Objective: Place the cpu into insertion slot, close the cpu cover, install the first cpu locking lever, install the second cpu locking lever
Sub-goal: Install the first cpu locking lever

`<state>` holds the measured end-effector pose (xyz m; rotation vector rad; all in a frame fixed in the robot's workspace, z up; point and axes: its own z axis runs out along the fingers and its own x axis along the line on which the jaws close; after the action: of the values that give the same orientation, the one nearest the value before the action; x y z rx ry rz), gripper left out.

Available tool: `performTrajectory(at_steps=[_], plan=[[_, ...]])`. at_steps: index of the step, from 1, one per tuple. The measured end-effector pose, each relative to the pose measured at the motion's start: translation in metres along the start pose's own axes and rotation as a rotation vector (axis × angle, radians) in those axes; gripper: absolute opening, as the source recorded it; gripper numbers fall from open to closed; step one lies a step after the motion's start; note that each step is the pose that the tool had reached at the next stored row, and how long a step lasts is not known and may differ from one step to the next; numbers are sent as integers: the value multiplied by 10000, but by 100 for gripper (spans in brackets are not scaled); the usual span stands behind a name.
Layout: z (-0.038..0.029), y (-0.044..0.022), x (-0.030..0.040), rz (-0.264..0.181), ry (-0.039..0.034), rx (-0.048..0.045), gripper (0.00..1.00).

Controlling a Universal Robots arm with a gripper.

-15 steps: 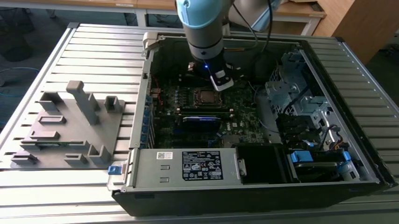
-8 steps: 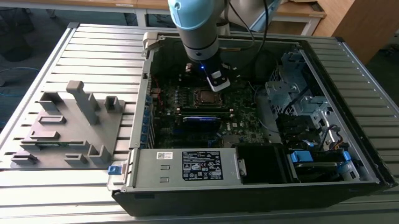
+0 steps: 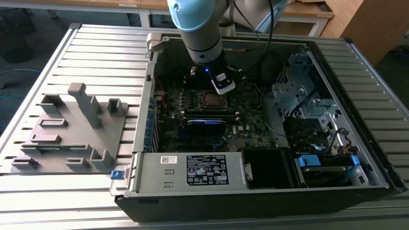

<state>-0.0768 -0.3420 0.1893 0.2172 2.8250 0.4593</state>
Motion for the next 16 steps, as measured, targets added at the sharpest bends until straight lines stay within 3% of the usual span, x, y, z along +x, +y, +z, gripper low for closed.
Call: performTrajectory(at_steps=[5,11,16], plan=[[1,-7,36,-25,-64,5,10],[11,-18,67,-130,-237,171,10],[19,-25,93,-179,-317,240,10]])
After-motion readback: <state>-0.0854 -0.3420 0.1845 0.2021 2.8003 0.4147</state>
